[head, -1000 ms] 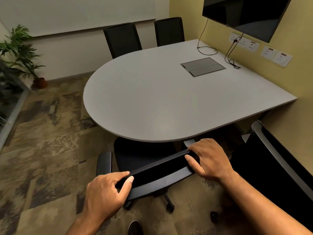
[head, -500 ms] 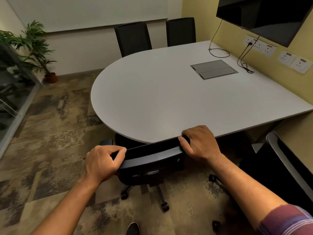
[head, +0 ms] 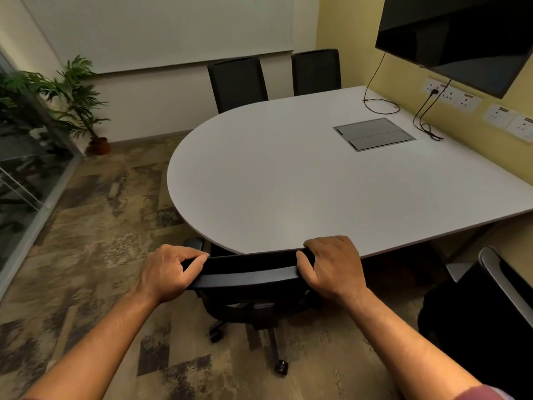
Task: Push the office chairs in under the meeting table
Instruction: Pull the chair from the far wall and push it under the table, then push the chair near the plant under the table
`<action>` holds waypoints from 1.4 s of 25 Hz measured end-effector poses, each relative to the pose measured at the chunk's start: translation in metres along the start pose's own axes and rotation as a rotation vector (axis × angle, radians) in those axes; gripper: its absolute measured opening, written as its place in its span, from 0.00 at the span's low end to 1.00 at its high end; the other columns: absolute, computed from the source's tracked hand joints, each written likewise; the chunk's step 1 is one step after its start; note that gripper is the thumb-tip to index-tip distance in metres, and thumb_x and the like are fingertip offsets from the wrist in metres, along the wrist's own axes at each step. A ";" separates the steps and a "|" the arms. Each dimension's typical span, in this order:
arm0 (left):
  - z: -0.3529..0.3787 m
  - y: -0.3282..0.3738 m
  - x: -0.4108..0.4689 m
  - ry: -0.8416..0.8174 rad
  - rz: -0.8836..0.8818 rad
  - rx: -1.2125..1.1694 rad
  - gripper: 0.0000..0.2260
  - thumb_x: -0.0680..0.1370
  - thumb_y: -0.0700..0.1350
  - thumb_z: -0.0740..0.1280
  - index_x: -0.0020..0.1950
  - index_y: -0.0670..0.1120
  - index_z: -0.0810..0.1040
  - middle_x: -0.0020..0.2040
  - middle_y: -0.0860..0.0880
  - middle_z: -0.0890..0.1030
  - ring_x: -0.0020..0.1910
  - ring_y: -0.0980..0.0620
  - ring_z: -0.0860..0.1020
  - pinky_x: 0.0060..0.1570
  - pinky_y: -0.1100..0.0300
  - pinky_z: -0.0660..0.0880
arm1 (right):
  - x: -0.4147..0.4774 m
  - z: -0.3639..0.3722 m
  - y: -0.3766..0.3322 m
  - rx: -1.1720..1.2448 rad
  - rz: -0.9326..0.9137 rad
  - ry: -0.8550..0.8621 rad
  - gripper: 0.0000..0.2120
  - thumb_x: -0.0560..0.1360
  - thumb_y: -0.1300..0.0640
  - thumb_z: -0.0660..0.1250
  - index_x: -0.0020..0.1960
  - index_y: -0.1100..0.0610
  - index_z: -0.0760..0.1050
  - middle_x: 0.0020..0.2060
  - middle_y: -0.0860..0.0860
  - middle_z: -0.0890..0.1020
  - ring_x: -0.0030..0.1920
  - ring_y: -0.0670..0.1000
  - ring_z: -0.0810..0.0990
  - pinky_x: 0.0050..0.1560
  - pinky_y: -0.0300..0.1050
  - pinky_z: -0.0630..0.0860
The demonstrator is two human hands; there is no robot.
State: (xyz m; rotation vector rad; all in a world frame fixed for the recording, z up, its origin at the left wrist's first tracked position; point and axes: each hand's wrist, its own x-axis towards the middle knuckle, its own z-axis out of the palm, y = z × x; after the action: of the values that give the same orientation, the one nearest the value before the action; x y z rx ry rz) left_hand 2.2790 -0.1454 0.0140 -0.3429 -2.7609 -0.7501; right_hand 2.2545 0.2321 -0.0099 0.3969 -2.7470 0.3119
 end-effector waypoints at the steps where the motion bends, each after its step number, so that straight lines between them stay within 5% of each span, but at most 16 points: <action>1: -0.002 -0.005 0.003 -0.009 0.000 0.005 0.17 0.80 0.59 0.62 0.50 0.57 0.90 0.46 0.61 0.89 0.44 0.57 0.87 0.38 0.47 0.83 | 0.002 0.000 -0.005 -0.004 0.002 -0.003 0.26 0.82 0.37 0.56 0.38 0.53 0.80 0.30 0.47 0.80 0.33 0.50 0.77 0.46 0.51 0.76; 14: -0.017 -0.066 0.045 -0.088 0.050 0.165 0.24 0.80 0.62 0.57 0.44 0.51 0.89 0.40 0.55 0.88 0.38 0.52 0.84 0.34 0.52 0.77 | 0.023 0.003 -0.055 0.015 0.051 0.010 0.26 0.81 0.38 0.55 0.32 0.54 0.69 0.25 0.47 0.72 0.27 0.51 0.69 0.40 0.49 0.67; 20: -0.028 -0.072 0.040 -0.105 0.045 0.170 0.25 0.79 0.64 0.54 0.47 0.56 0.89 0.43 0.58 0.89 0.42 0.51 0.84 0.33 0.59 0.68 | 0.008 0.007 -0.074 0.013 0.118 -0.036 0.34 0.83 0.30 0.48 0.51 0.53 0.83 0.42 0.49 0.86 0.43 0.53 0.83 0.53 0.52 0.76; 22: -0.031 -0.069 0.041 -0.174 0.011 0.197 0.26 0.79 0.66 0.53 0.54 0.57 0.89 0.50 0.57 0.89 0.50 0.48 0.86 0.38 0.56 0.73 | 0.006 0.006 -0.077 0.017 0.128 -0.045 0.35 0.83 0.29 0.47 0.55 0.53 0.82 0.46 0.49 0.86 0.47 0.54 0.84 0.57 0.53 0.76; 24: -0.030 -0.059 0.047 -0.294 -0.036 0.252 0.29 0.81 0.71 0.55 0.69 0.56 0.84 0.64 0.54 0.87 0.63 0.46 0.84 0.56 0.49 0.79 | 0.005 0.004 -0.078 0.048 0.131 -0.058 0.35 0.84 0.29 0.47 0.63 0.53 0.80 0.55 0.51 0.86 0.55 0.55 0.84 0.62 0.55 0.76; 27: -0.019 -0.026 0.059 -0.432 -0.084 0.236 0.39 0.80 0.76 0.53 0.82 0.53 0.70 0.77 0.50 0.78 0.75 0.45 0.76 0.74 0.44 0.71 | 0.004 0.001 -0.072 0.135 0.167 -0.100 0.40 0.83 0.26 0.45 0.81 0.53 0.67 0.78 0.53 0.74 0.78 0.56 0.73 0.78 0.57 0.67; 30: 0.001 0.012 0.075 -0.422 0.033 0.199 0.42 0.80 0.78 0.49 0.84 0.52 0.66 0.82 0.49 0.71 0.80 0.45 0.70 0.79 0.44 0.64 | -0.002 -0.007 -0.054 0.175 0.259 -0.085 0.44 0.82 0.24 0.43 0.86 0.52 0.56 0.86 0.52 0.60 0.85 0.53 0.59 0.83 0.55 0.56; 35: 0.039 0.076 0.109 -0.380 0.268 0.165 0.42 0.80 0.77 0.49 0.85 0.51 0.64 0.84 0.49 0.68 0.82 0.48 0.65 0.80 0.48 0.61 | -0.037 -0.034 -0.007 0.034 0.457 -0.032 0.43 0.83 0.25 0.44 0.86 0.54 0.54 0.86 0.55 0.60 0.85 0.56 0.60 0.84 0.58 0.57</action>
State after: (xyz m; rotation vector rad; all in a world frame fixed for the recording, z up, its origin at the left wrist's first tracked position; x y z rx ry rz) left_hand 2.1916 -0.0443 0.0498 -0.8799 -3.0055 -0.4208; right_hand 2.3008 0.2434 0.0090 -0.2285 -2.8416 0.4677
